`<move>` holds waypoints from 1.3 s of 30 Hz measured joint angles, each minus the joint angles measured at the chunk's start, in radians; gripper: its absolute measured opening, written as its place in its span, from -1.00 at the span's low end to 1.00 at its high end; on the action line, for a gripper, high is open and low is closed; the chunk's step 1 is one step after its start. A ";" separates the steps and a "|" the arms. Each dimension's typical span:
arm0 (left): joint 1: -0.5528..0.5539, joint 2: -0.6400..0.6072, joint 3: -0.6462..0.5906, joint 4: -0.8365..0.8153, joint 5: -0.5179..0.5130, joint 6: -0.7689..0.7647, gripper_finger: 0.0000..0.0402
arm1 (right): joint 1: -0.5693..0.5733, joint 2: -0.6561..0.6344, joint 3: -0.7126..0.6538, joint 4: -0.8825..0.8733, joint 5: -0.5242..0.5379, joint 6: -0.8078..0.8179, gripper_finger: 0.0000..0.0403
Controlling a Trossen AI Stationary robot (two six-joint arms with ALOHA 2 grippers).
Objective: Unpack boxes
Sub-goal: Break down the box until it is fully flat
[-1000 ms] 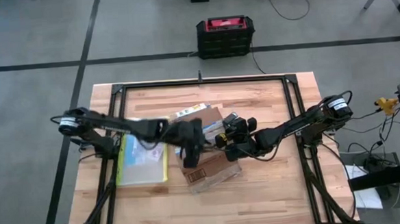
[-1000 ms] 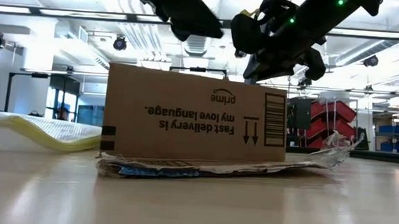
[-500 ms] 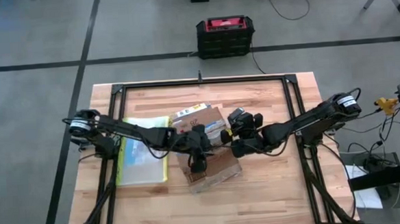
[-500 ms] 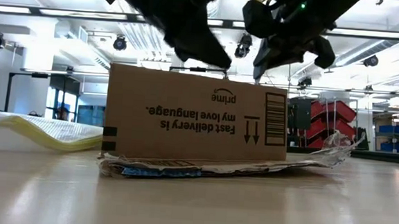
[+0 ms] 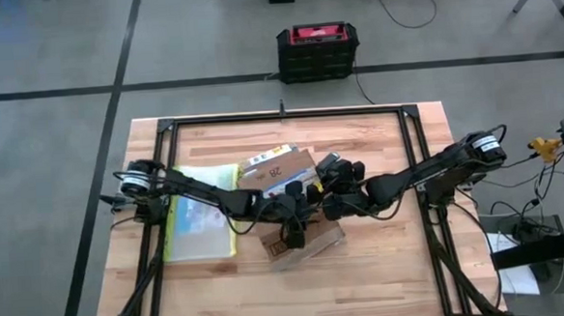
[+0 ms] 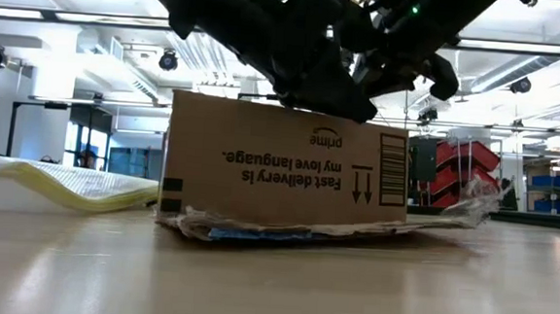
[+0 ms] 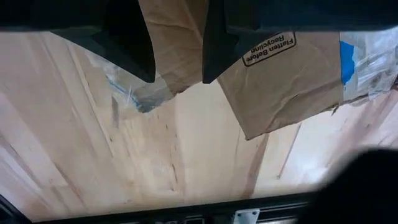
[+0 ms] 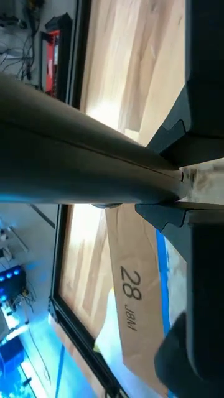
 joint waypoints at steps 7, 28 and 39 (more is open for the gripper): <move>0.006 -0.010 -0.003 -0.015 -0.002 0.002 -0.41 | -0.011 0.004 -0.003 -0.037 0.012 0.002 -0.76; 0.011 -0.010 -0.004 -0.033 -0.028 0.000 -0.41 | -0.054 0.048 -0.003 0.012 -0.060 -0.068 -0.76; 0.047 -0.010 -0.005 -0.059 -0.021 -0.027 -0.41 | -0.006 0.013 -0.003 -0.087 -0.067 0.008 -0.76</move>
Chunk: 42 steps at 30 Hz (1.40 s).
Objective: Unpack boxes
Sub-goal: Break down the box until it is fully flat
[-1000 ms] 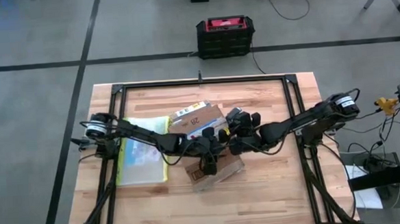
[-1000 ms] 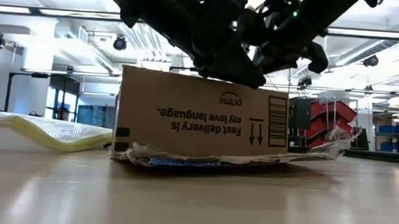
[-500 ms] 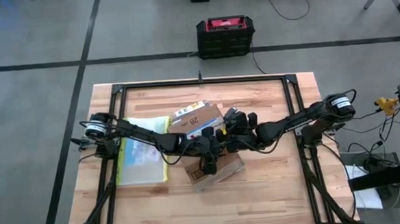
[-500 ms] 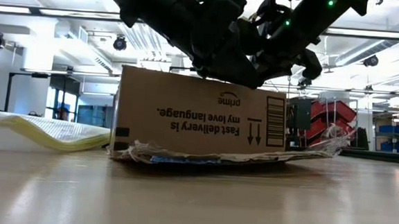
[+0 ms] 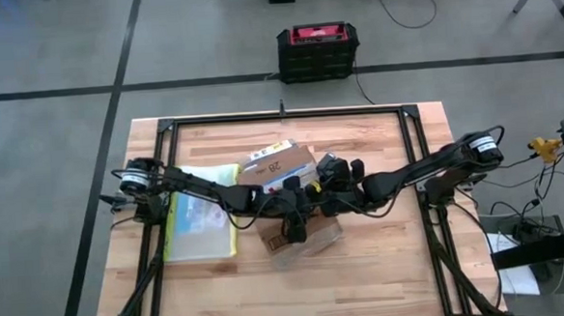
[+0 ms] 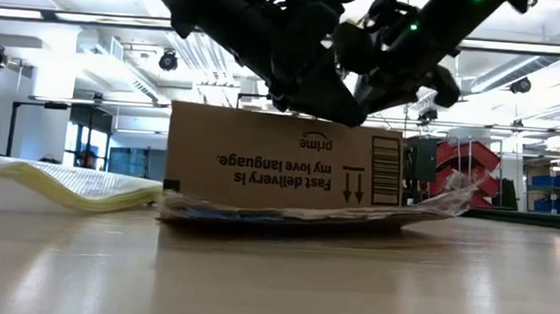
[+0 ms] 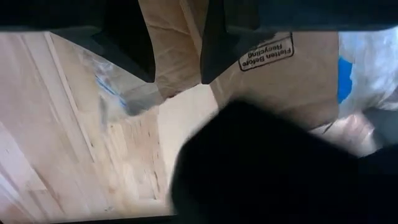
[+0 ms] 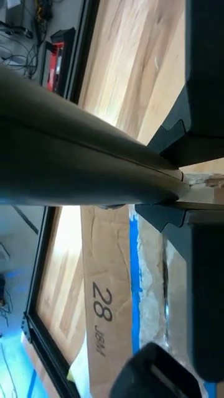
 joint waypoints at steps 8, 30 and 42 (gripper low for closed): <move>0.011 0.000 -0.001 -0.004 -0.021 -0.003 -0.41 | 0.044 -0.025 0.002 -0.147 -0.028 0.156 -0.76; 0.070 -0.001 -0.015 -0.031 -0.064 -0.024 -0.41 | 0.132 -0.155 0.006 -0.178 -0.211 0.224 -0.76; -0.004 -0.123 -0.023 -0.165 -0.001 -0.027 -0.41 | 0.013 -0.183 0.006 -0.340 -0.169 0.110 -0.76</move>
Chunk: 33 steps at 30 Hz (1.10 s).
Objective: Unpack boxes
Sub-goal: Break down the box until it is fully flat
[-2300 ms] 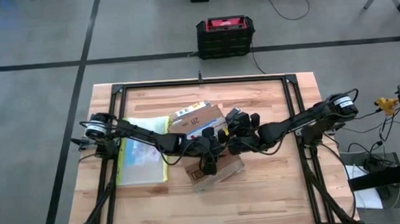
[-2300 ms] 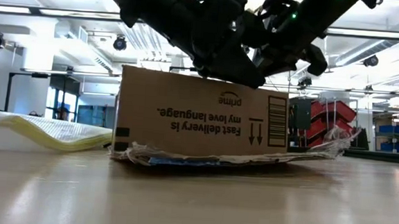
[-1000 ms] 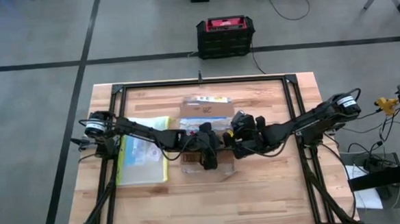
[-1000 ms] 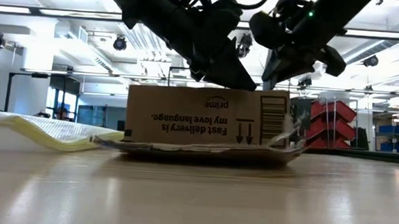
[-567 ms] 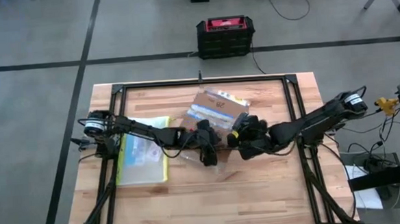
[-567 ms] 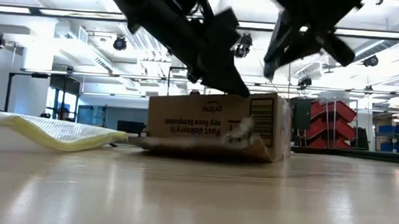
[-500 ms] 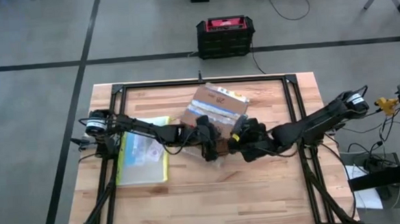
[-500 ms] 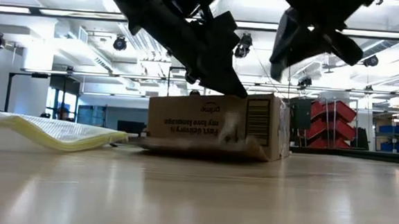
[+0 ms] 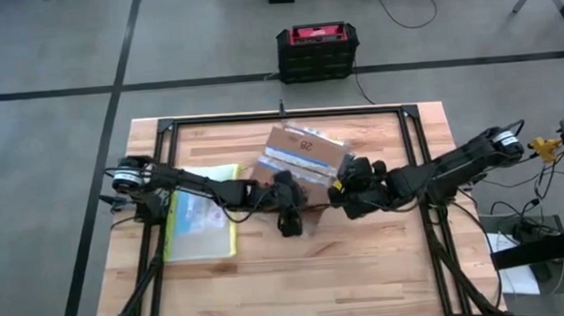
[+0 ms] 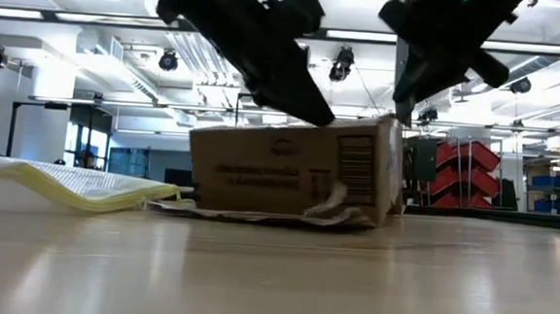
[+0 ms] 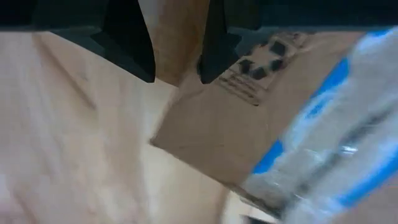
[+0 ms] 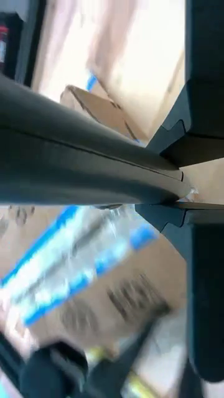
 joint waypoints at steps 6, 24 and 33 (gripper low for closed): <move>-0.001 -0.138 0.002 -0.182 -0.079 0.017 -0.41 | -0.050 0.003 -0.001 0.005 -0.014 -0.051 -0.76; 0.469 -0.469 -0.292 -0.453 -0.051 0.133 -0.41 | -0.134 0.071 -0.004 0.073 -0.236 -0.241 -0.76; 0.298 -0.312 -0.431 -0.166 0.139 -0.026 -0.41 | -0.413 0.070 0.016 0.201 -0.261 -0.630 -0.76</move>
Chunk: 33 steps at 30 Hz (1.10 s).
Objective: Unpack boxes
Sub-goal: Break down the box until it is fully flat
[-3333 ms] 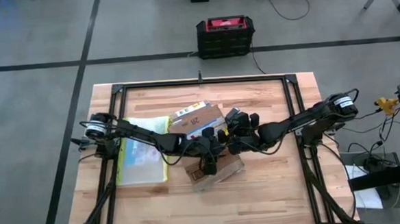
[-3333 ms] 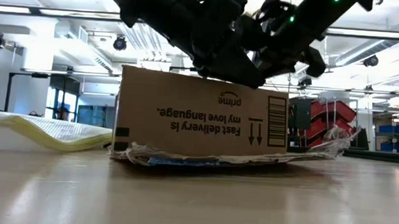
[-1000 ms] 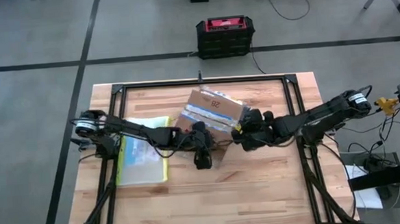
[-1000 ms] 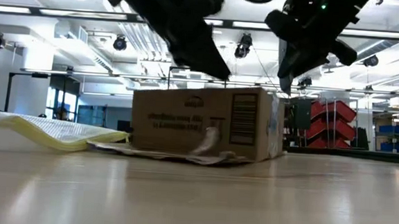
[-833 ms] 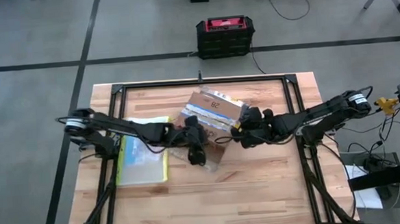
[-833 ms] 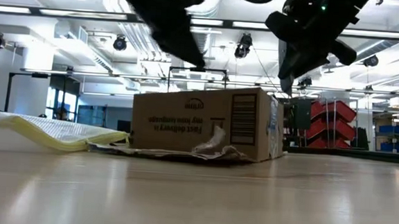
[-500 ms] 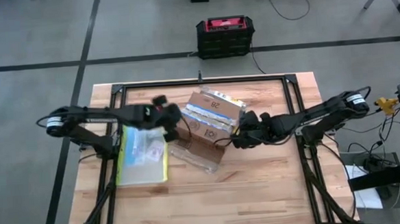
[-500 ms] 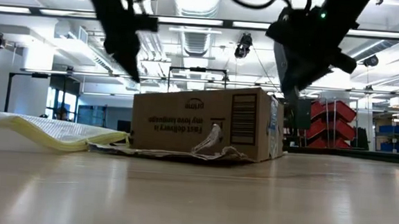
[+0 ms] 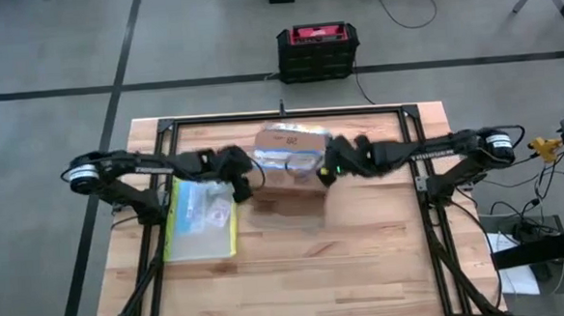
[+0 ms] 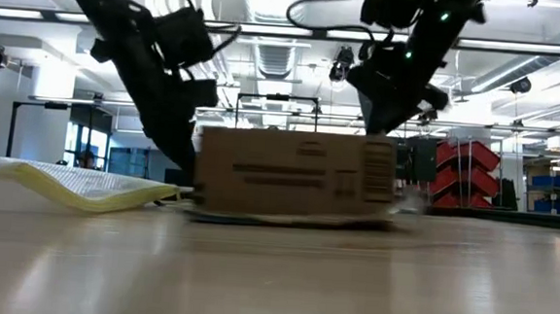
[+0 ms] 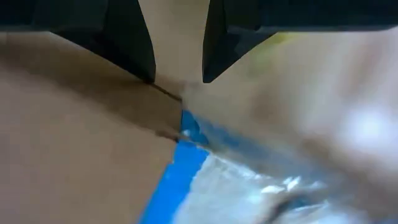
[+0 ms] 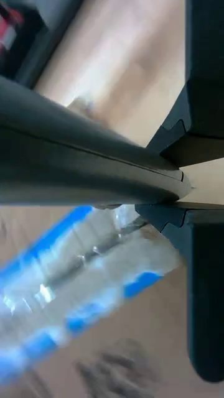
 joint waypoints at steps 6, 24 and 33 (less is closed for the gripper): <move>-0.279 0.017 0.087 -0.073 -0.049 -0.072 -0.41 | -0.023 -0.076 0.069 -0.205 0.010 -0.113 -0.76; 0.434 0.007 0.252 -0.114 0.011 0.237 -0.41 | 0.504 -0.094 -0.035 -0.402 -0.118 0.428 -0.76; 0.330 0.115 0.233 -0.078 0.158 0.243 -0.41 | 0.385 -0.013 -0.038 -0.353 -0.079 0.282 -0.76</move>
